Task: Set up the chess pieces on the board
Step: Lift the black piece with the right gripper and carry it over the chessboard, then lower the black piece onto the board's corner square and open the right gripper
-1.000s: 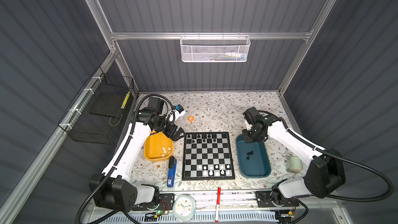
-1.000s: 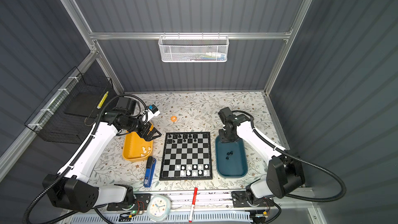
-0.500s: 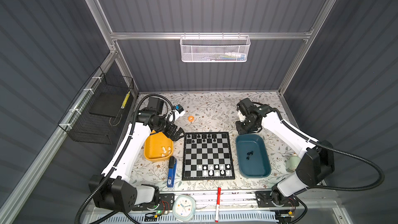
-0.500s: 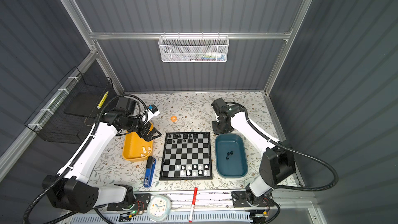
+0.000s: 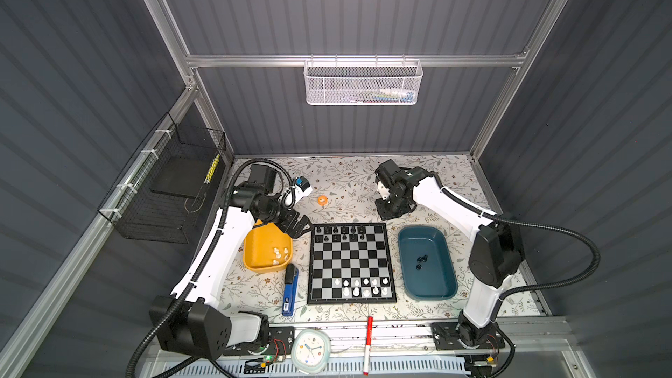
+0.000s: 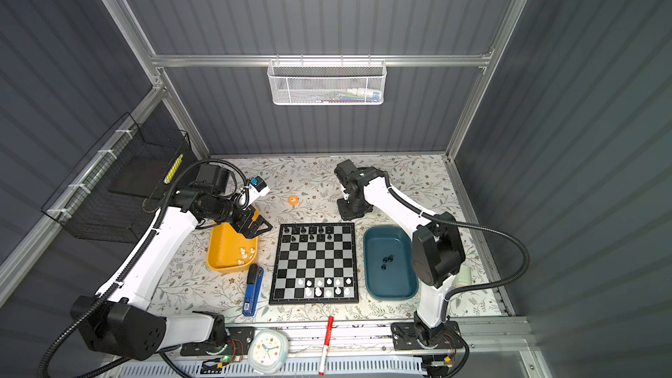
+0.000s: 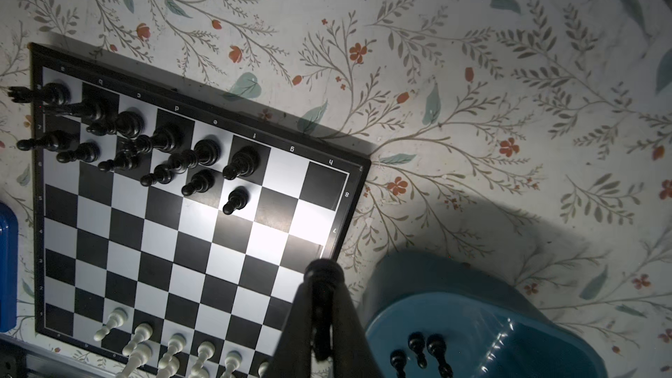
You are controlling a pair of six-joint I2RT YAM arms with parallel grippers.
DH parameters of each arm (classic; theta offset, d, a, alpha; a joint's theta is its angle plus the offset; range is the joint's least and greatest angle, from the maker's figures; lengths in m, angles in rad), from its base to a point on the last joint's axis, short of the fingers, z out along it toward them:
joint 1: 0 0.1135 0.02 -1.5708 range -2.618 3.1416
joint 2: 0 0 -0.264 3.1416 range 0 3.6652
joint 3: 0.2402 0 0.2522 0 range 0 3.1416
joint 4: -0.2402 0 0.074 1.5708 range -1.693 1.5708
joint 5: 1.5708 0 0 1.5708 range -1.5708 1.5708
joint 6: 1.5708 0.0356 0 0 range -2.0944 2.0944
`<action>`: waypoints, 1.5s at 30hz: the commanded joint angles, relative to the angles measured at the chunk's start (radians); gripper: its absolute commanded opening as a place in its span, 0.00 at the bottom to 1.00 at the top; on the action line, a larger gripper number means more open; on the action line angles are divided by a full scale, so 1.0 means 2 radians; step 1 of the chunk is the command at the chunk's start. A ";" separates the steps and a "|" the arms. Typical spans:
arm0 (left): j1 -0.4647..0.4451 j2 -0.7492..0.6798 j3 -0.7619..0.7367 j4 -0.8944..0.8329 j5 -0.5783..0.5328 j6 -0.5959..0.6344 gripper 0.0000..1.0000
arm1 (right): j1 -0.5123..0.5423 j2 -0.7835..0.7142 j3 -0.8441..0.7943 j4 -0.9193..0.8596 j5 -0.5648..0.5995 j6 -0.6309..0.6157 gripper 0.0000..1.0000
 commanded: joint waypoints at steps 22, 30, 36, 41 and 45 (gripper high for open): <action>0.000 -0.015 0.007 -0.010 0.006 0.004 1.00 | 0.022 0.111 0.061 0.010 -0.030 -0.011 0.11; 0.001 -0.018 0.004 -0.009 0.004 0.005 1.00 | 0.024 0.125 0.058 0.012 -0.030 -0.012 0.11; 0.001 -0.019 0.000 -0.008 0.003 0.004 0.99 | 0.024 0.132 0.055 0.017 -0.026 -0.010 0.11; 0.001 -0.020 -0.002 -0.007 0.003 0.005 0.99 | 0.025 0.137 0.052 0.019 -0.025 -0.010 0.11; 0.001 -0.021 -0.005 -0.006 0.003 0.005 1.00 | 0.025 0.138 0.048 0.022 -0.022 -0.008 0.12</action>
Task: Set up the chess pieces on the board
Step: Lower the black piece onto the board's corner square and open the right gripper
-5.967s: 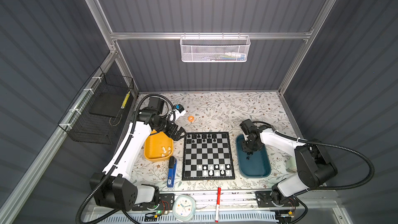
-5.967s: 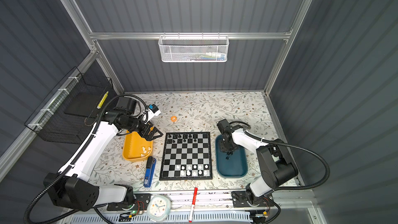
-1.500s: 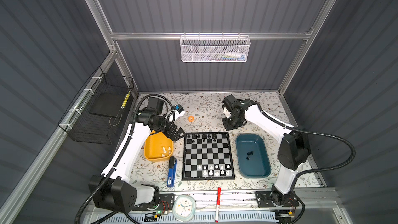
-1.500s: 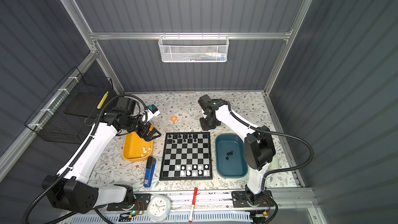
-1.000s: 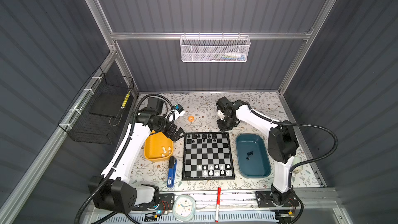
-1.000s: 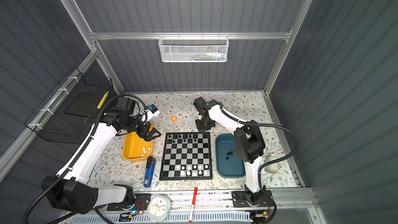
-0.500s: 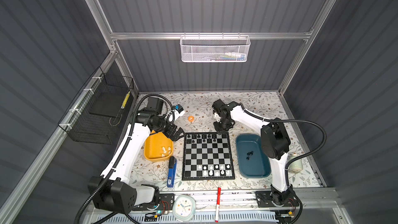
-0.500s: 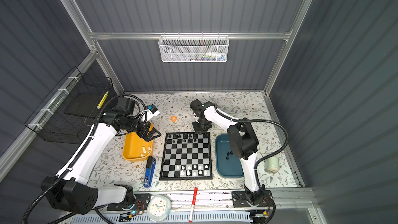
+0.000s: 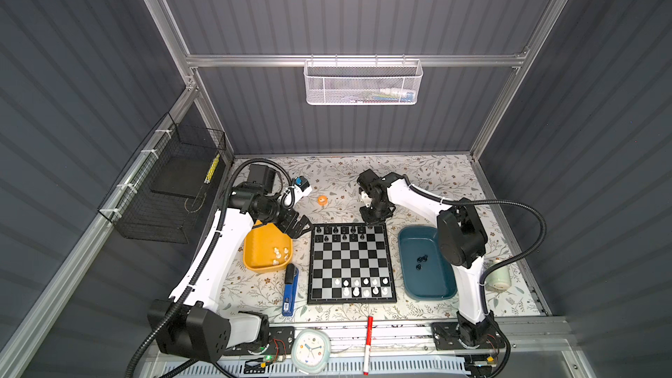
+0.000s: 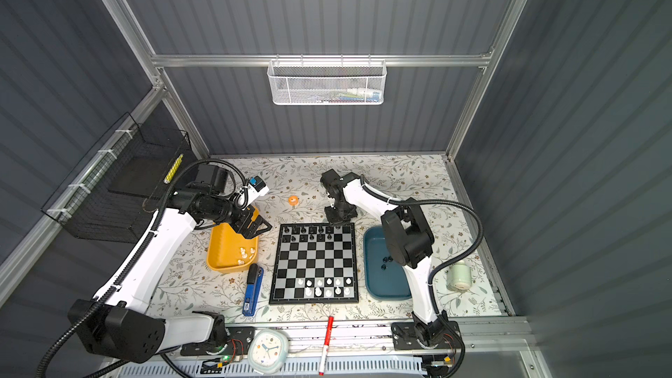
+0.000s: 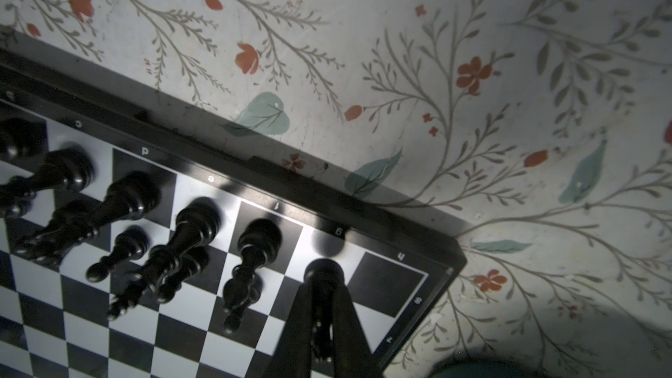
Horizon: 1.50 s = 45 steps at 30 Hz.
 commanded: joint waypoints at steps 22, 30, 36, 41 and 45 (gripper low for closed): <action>0.001 -0.017 -0.009 -0.005 0.002 0.005 1.00 | 0.008 0.019 -0.009 -0.002 0.012 -0.006 0.13; 0.000 -0.018 -0.010 -0.004 0.001 0.006 0.99 | 0.010 0.021 -0.007 0.000 0.012 -0.005 0.15; 0.001 -0.018 -0.010 -0.004 0.001 0.006 1.00 | 0.012 0.018 -0.006 -0.001 0.017 -0.006 0.20; 0.001 -0.018 -0.009 -0.005 0.001 0.006 1.00 | 0.012 0.015 -0.006 -0.001 0.020 -0.005 0.25; 0.001 -0.020 -0.010 -0.004 0.000 0.007 1.00 | 0.013 0.011 -0.005 -0.001 0.023 -0.005 0.26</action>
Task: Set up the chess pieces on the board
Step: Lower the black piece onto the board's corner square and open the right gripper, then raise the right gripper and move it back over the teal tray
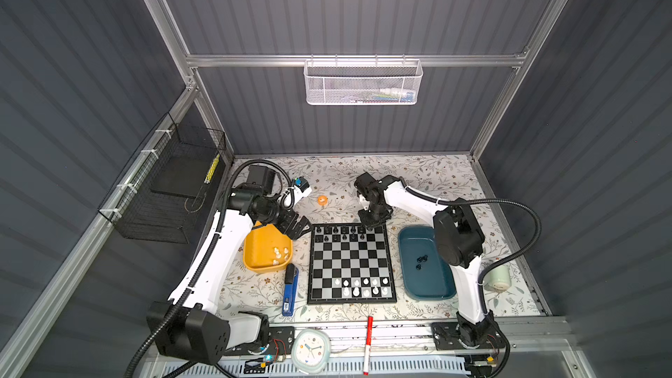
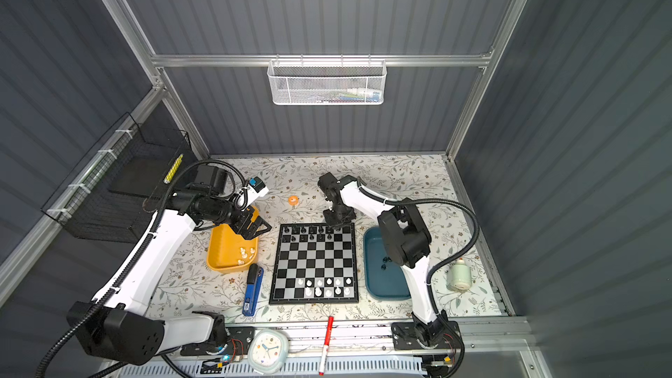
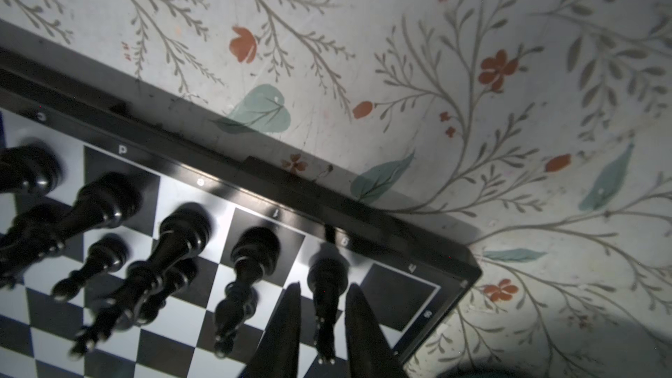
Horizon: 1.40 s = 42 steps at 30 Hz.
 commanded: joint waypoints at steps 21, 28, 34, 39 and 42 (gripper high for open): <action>0.001 -0.012 -0.003 -0.006 0.003 0.005 1.00 | 0.003 -0.025 0.010 -0.016 0.016 0.000 0.31; 0.001 -0.010 0.002 -0.008 0.003 0.005 0.99 | 0.003 -0.037 0.013 -0.021 0.016 0.001 0.31; 0.001 -0.008 0.006 -0.009 0.003 0.006 0.99 | 0.003 -0.062 0.025 -0.035 0.019 0.005 0.31; 0.001 -0.005 0.011 -0.011 0.002 0.012 1.00 | -0.001 -0.120 0.019 -0.055 0.039 0.012 0.30; 0.000 0.000 0.014 -0.013 0.002 0.018 0.99 | -0.011 -0.173 -0.018 -0.058 0.042 0.026 0.30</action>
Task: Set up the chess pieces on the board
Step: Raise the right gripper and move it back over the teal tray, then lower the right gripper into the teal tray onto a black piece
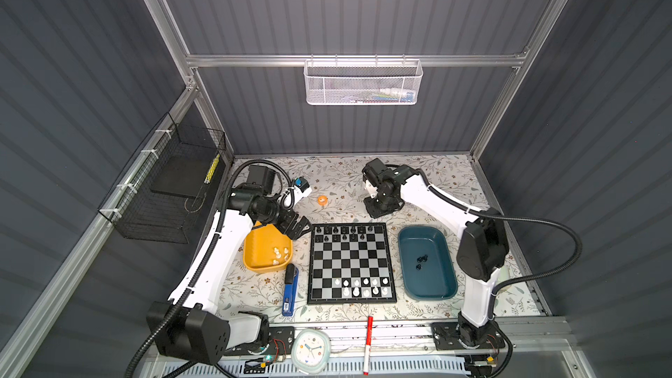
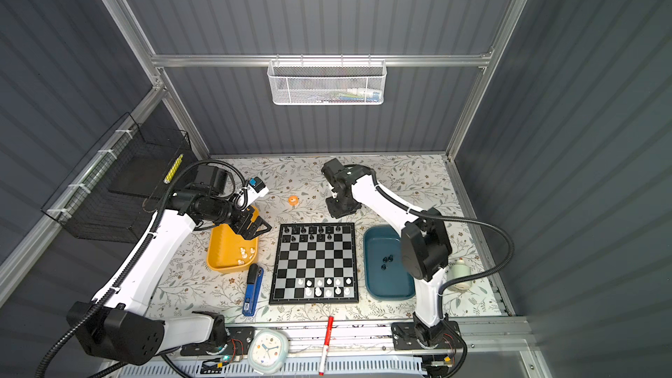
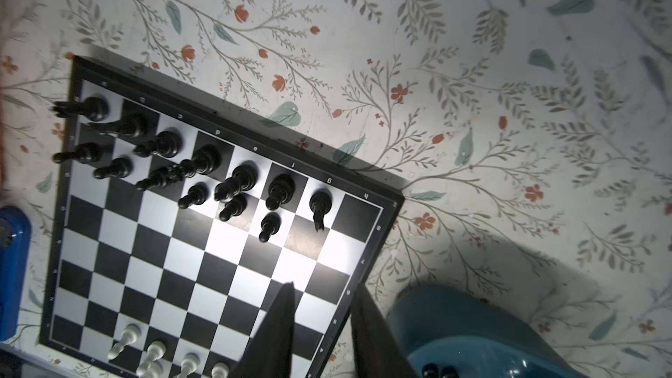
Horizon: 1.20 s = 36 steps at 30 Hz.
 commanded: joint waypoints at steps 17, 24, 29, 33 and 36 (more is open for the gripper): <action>-0.012 0.021 0.021 -0.015 0.007 0.022 0.99 | -0.110 -0.302 -0.362 0.013 0.018 0.115 0.28; -0.015 0.024 0.025 -0.017 0.004 0.026 0.99 | -0.133 -0.308 -0.400 0.040 0.012 0.125 0.28; -0.017 0.025 0.026 -0.017 0.003 0.026 1.00 | -0.142 -0.308 -0.421 0.063 0.007 0.127 0.28; -0.018 0.025 0.027 -0.016 0.005 0.024 1.00 | -0.147 -0.298 -0.425 0.073 0.003 0.126 0.27; -0.019 0.023 0.024 -0.014 0.004 0.023 0.99 | -0.150 -0.289 -0.428 0.080 0.006 0.125 0.27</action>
